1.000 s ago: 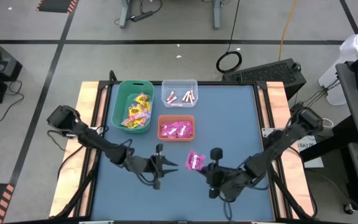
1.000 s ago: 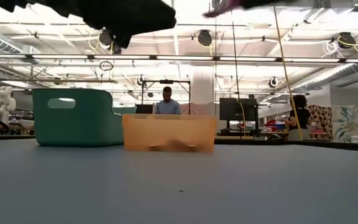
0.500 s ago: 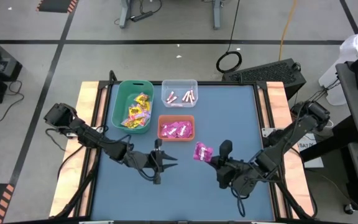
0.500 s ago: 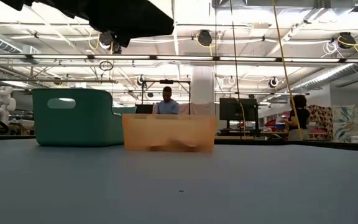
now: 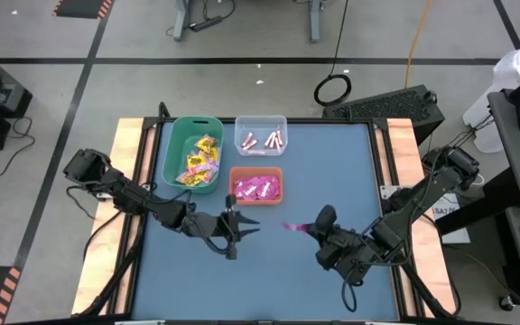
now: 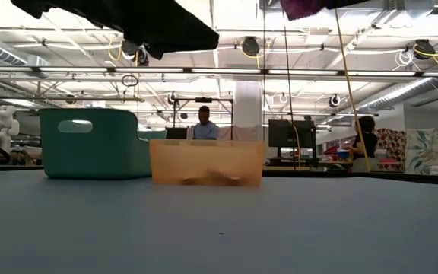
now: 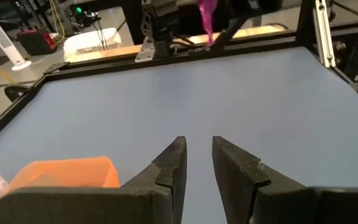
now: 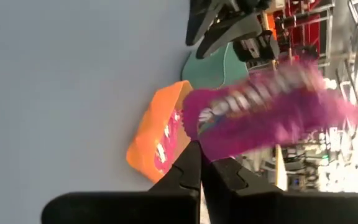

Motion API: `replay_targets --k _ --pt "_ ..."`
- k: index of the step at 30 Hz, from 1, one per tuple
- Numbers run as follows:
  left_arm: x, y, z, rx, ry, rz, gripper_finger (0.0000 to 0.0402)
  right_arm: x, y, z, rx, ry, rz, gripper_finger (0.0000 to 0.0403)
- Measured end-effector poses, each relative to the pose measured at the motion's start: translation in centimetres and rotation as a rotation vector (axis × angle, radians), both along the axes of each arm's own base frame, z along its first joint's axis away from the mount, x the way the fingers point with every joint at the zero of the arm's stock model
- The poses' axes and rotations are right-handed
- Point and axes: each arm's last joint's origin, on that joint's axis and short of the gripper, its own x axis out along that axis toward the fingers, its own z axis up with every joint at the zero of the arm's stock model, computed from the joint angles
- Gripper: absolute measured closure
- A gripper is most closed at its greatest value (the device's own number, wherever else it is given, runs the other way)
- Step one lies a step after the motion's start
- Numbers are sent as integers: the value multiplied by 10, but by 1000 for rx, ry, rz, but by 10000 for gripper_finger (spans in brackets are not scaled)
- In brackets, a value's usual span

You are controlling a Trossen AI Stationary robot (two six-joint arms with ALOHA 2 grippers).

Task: Sort candy
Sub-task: Put the violet candy into the orange bin

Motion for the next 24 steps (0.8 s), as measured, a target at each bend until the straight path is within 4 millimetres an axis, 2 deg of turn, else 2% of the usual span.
replay_targets --k 7,24 --pt "-1 0 -2 4 17 -4 317 0 0 0 -46 20 27 403" --pt "-1 0 -2 1 19 -3 317 1 1 1 20 -18 -4 403"
